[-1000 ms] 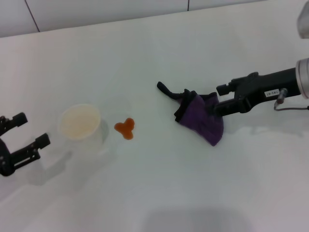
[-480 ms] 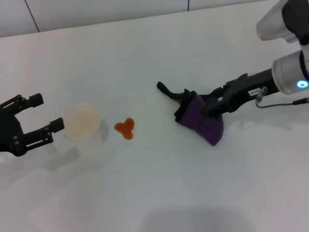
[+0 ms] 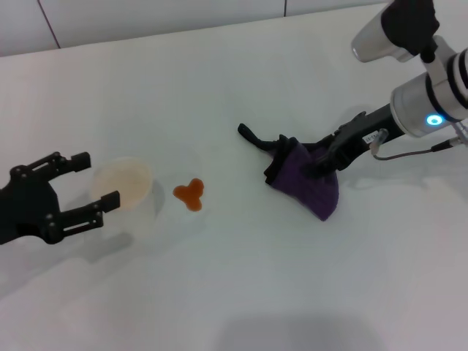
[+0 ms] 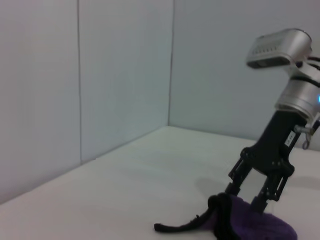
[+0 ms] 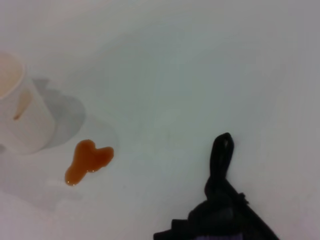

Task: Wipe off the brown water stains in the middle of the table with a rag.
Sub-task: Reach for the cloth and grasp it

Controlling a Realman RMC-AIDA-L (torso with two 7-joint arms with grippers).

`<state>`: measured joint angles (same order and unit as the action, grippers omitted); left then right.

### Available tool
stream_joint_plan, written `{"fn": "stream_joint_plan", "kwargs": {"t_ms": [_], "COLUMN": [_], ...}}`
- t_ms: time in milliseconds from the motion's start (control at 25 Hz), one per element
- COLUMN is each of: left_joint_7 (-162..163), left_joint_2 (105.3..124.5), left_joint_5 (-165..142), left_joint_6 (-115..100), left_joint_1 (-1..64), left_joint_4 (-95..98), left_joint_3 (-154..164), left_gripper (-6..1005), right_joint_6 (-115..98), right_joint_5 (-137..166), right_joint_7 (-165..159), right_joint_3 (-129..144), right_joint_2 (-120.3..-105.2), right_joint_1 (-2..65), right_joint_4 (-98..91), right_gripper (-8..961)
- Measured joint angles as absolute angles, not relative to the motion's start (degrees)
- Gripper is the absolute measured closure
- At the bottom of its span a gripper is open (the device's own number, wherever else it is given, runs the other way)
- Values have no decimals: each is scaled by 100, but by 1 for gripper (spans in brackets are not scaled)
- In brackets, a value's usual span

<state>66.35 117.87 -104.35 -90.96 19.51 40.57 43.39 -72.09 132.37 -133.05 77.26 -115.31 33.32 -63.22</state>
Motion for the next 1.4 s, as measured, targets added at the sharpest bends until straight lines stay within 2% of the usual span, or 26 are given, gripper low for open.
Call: {"fn": "stream_joint_plan", "kwargs": {"t_ms": [80,360,640,1040,1240,1360,1400], "left_joint_7": [6584,6550,6548,6488,6486,6486,6486], "left_joint_2": [11860,11883,11883,11883,11882,11882,11882], "left_joint_5": [-10572,-10595,-10600,-10600,-10600,-10600,-10600], "left_joint_6": [-8993,-8959,-8948,-8918,-8874,-8874,-8874], "left_joint_1": [1991,2010,2022,2018,2027,2034,2037], "left_joint_4": [4054,4045,4039,4009,4007,4007,4007], "left_joint_3": [4338,4342,4348,4350,4351,4350,4351], "left_gripper": [181,182,182,181,181,181,181], "right_joint_6": [-7209,-7202,-7180,-7185,-7172,-7161,-7156], "right_joint_5": [13240,13246,13246,13215,13195,13193,13192], "right_joint_7": [-13347,-13456,-13631,-13679,-13667,-13672,-13675], "right_joint_3": [7731,7748,7816,7853,8004,8053,8077], "right_joint_2": [-11531,-11532,-11539,-11540,-11548,-11556,-11560], "right_joint_1": [3389,3564,3842,3874,3908,3956,3967], "right_joint_4": [-6252,-6013,-5673,-5702,-5704,-5704,-5705], "right_gripper": [187,188,251,341,544,774,796]}}
